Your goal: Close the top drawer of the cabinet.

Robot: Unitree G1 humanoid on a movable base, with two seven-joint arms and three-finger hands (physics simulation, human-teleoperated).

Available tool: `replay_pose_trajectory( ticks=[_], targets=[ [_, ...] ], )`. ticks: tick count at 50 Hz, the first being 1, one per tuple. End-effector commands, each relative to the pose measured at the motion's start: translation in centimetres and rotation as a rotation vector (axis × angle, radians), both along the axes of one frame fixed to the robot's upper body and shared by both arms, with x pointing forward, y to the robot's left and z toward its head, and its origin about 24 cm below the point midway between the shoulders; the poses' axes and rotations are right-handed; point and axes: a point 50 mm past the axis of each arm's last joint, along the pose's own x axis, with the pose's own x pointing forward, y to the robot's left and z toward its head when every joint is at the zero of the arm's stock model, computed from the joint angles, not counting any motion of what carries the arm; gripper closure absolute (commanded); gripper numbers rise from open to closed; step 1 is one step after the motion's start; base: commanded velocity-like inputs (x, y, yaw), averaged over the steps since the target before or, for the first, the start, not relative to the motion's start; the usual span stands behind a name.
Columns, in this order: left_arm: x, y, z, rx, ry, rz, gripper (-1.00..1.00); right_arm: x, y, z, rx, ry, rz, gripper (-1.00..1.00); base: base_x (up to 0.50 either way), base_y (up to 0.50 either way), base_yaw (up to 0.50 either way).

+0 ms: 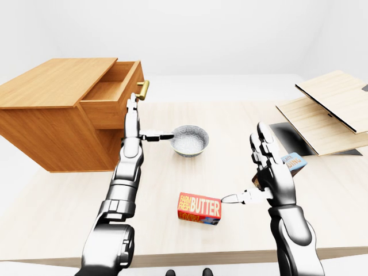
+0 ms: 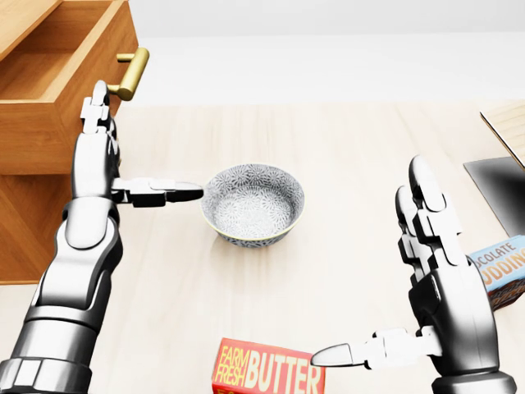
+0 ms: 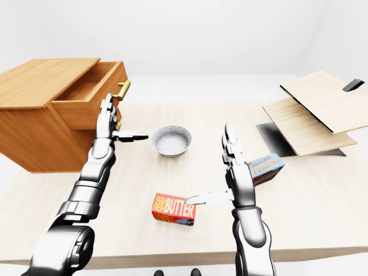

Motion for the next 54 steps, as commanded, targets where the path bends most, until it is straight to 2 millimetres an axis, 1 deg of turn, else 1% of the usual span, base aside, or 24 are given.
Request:
replay_pose_trajectory(
  ticks=[1,3,5,7,8,10,19,22,25,27,30,35,42,54],
  targets=[
    [-0.5,4.2,1.4,0.018,-0.026,0.103,-1.00,-0.1,-0.1,-0.1,0.002,0.006,-0.002,-1.00,0.00,0.00,0.00],
    [-0.6,4.8,1.6,0.020,-0.028,0.116,-1.00,-0.1,-0.2,-0.4,0.004,0.017,-0.004,-1.00,0.00,0.00,0.00],
    [-0.8,5.9,1.9,0.024,-0.034,0.143,-1.00,-0.2,-0.2,-0.6,0.007,0.029,-0.006,-1.00,0.00,0.00,0.00],
    [-0.9,6.2,2.0,0.025,-0.035,0.150,-1.00,-0.2,-0.3,-0.6,0.007,0.029,-0.006,-1.00,0.00,0.00,0.00],
    [-1.1,6.8,2.2,0.024,-0.040,0.167,-1.00,-0.2,-0.3,-0.5,0.008,0.025,-0.007,-1.00,0.00,0.00,0.00],
    [-1.3,7.4,2.4,0.031,-0.043,0.181,-1.00,-0.2,-0.3,-0.5,0.009,0.023,-0.007,-1.00,0.00,0.00,0.00],
    [-2.1,9.2,2.6,0.065,-0.052,0.251,-1.00,-0.5,-0.5,-0.5,0.013,0.026,-0.012,-1.00,0.00,0.00,0.00],
    [-2.4,10.2,3.2,0.068,-0.074,0.288,-1.00,-0.7,-0.5,-0.5,0.015,0.028,-0.014,-1.00,0.00,0.00,0.00],
    [-2.6,10.5,3.6,0.070,-0.085,0.300,-1.00,-0.7,-0.5,-0.5,0.014,0.026,-0.016,-1.00,0.00,0.00,0.00],
    [-2.8,11.1,4.0,0.070,-0.100,0.321,-1.00,-0.9,-0.6,-0.2,0.013,0.014,-0.018,-1.00,0.00,0.00,0.00],
    [-2.9,11.6,4.1,0.071,-0.103,0.338,-1.00,-1.1,-0.6,-0.2,0.014,0.017,-0.020,-1.00,0.00,0.00,0.00],
    [-3.0,11.8,4.1,0.072,-0.104,0.371,-1.00,-1.3,-0.6,0.2,0.008,-0.003,-0.023,-1.00,0.00,0.00,0.00],
    [-2.8,12.2,4.2,0.057,-0.102,0.394,-1.00,-1.2,-0.3,0.3,0.006,-0.007,-0.021,-1.00,0.00,0.00,0.00],
    [-2.9,11.8,4.5,0.061,-0.116,0.360,-1.00,-1.6,-0.3,0.8,0.000,-0.026,-0.019,-1.00,0.00,0.00,0.00]
  ],
)
